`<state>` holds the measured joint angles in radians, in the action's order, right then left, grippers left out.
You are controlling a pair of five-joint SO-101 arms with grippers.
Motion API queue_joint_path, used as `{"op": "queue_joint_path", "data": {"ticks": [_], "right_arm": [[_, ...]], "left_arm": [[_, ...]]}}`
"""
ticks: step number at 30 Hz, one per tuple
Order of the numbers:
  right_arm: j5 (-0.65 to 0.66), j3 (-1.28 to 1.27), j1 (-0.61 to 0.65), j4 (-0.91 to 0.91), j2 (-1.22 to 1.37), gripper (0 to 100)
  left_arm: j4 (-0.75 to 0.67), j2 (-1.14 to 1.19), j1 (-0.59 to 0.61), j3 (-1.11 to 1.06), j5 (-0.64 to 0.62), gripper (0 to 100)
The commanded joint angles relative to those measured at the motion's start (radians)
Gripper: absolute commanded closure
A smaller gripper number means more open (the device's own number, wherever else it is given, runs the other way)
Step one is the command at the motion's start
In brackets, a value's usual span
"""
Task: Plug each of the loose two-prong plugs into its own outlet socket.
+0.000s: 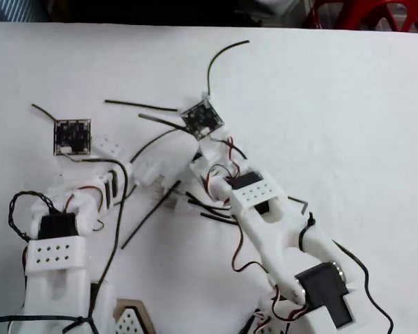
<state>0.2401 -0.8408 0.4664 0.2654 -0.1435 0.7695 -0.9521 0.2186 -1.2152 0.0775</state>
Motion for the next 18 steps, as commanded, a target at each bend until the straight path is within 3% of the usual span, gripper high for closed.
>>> {"op": "queue_joint_path", "data": {"ticks": [1, 18], "right_arm": [[-0.008, 0.008, -0.013, -0.004, 0.002, 98.1], [0.0, 0.048, -0.013, 0.004, 0.108, 98.1]], "left_arm": [[-0.028, -0.028, 0.01, 0.005, -0.003, 83], [-0.028, -0.027, 0.01, 0.005, -0.002, 83]]}}
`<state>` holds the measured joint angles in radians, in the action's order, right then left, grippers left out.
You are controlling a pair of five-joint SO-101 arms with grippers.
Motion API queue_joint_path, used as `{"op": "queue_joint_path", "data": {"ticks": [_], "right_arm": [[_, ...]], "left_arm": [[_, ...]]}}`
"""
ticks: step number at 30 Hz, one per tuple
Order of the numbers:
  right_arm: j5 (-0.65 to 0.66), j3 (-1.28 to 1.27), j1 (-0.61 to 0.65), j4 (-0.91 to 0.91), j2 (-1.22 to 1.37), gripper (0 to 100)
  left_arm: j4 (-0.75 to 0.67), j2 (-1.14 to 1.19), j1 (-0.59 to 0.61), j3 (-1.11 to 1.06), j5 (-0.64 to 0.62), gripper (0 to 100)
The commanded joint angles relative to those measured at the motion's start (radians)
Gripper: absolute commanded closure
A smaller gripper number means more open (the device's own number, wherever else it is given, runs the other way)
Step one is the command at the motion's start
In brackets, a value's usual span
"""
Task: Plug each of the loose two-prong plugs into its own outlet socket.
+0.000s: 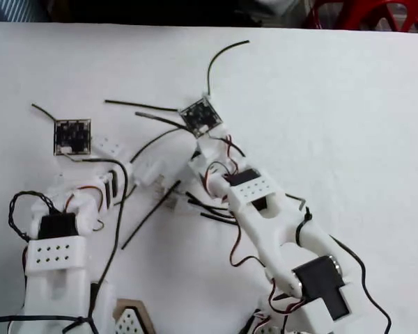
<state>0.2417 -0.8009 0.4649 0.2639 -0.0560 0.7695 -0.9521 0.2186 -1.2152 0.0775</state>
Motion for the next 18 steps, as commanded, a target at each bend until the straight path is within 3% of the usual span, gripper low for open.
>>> {"op": "queue_joint_path", "data": {"ticks": [1, 18], "right_arm": [[-0.002, 0.003, -0.012, 0.005, 0.015, 98.1], [0.0, 0.009, -0.013, 0.217, -0.03, 98.1]], "left_arm": [[-0.028, -0.027, 0.01, 0.005, -0.002, 83], [-0.028, -0.025, 0.01, 0.005, -0.002, 83]]}}
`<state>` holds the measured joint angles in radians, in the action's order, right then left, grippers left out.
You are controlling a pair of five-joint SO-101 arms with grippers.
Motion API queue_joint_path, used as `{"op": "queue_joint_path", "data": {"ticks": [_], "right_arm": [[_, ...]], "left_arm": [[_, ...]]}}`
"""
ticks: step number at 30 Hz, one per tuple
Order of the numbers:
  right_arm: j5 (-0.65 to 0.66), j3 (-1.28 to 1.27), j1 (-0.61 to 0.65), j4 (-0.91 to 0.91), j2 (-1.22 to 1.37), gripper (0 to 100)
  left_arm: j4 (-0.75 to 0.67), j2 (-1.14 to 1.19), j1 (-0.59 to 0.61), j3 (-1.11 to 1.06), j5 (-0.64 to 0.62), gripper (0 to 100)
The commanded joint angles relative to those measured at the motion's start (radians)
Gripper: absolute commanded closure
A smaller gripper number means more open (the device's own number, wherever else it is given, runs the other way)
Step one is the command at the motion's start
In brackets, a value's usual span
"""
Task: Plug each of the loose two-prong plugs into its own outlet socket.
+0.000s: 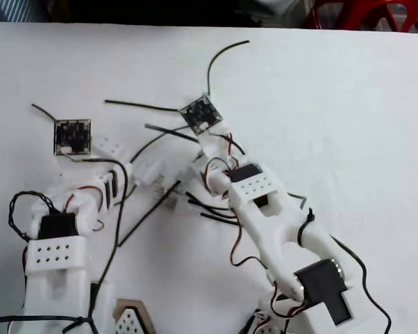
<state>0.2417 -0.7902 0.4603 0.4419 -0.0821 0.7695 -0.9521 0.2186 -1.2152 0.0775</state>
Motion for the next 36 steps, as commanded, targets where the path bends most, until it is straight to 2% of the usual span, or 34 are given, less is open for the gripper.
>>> {"op": "queue_joint_path", "data": {"ticks": [1, 7, 12, 19, 28, 36], "right_arm": [[0.0, -0.002, -0.01, 0.041, -0.004, 98.1], [0.055, 0.012, -0.058, 0.097, -0.002, 98.1], [0.075, 0.035, -0.048, 0.156, 0.005, 98.1], [0.069, 0.072, -0.022, 0.128, 0.013, 98.1], [0.068, 0.247, -0.016, 0.134, 0.228, 98.1], [0.068, 0.27, -0.018, 0.134, 0.254, 98.1]], "left_arm": [[-0.028, -0.025, 0.01, 0.005, -0.002, 83], [-0.028, -0.025, 0.01, 0.005, -0.002, 83], [-0.028, -0.025, 0.01, 0.005, -0.002, 83], [-0.028, -0.025, 0.01, 0.005, -0.002, 83], [-0.028, -0.025, 0.01, 0.005, -0.002, 83], [-0.028, -0.025, 0.01, 0.005, -0.002, 83]]}}
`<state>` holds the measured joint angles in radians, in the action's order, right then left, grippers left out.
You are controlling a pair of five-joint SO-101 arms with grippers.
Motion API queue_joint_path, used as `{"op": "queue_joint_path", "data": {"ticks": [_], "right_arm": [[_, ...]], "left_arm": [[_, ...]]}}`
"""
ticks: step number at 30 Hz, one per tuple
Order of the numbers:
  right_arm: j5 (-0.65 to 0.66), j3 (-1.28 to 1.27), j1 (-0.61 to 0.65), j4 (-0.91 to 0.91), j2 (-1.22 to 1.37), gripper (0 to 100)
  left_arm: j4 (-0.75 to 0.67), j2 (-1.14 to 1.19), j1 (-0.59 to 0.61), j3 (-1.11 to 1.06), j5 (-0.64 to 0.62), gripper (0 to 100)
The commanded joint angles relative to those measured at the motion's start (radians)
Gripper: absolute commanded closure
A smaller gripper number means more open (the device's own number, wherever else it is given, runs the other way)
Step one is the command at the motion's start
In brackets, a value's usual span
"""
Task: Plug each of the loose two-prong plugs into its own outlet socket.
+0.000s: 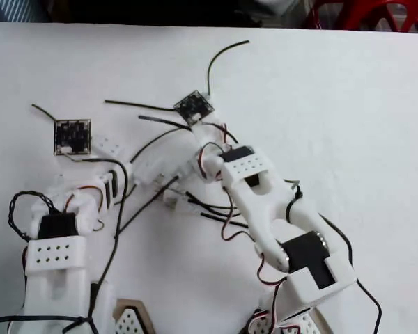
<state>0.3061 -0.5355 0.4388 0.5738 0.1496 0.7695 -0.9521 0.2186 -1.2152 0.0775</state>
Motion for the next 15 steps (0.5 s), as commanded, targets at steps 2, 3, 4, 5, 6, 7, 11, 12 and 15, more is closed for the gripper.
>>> {"op": "queue_joint_path", "data": {"ticks": [2, 3, 4, 5, 6, 7, 11, 12, 15], "right_arm": [[0.003, 0.017, 0.001, 0.007, 0.001, 98.1], [0.003, 0.017, -0.008, 0.024, -0.024, 98.1], [0.002, 0.017, -0.018, 0.042, -0.054, 98.1], [-0.006, 0.017, -0.027, 0.056, -0.091, 98.1], [-0.032, 0.017, -0.042, 0.064, -0.131, 98.1], [-0.068, 0.017, -0.061, 0.067, -0.166, 98.1], [-0.16, 0.017, -0.143, 0.056, -0.265, 98.1], [-0.175, 0.017, -0.16, 0.05, -0.275, 98.1], [-0.259, 0.017, -0.208, -0.021, -0.283, 98.1]], "left_arm": [[-0.028, -0.025, 0.01, 0.005, -0.002, 83], [-0.028, -0.025, 0.01, 0.005, -0.002, 83], [-0.028, -0.025, 0.01, 0.005, -0.002, 83], [-0.028, -0.025, 0.01, 0.005, -0.002, 83], [-0.028, -0.025, 0.01, 0.005, -0.002, 83], [-0.028, -0.025, 0.01, 0.005, -0.002, 83], [-0.028, -0.025, 0.01, 0.005, -0.002, 83], [-0.028, -0.025, 0.01, 0.005, -0.002, 83], [-0.028, -0.027, 0.01, 0.005, -0.002, 83]]}}
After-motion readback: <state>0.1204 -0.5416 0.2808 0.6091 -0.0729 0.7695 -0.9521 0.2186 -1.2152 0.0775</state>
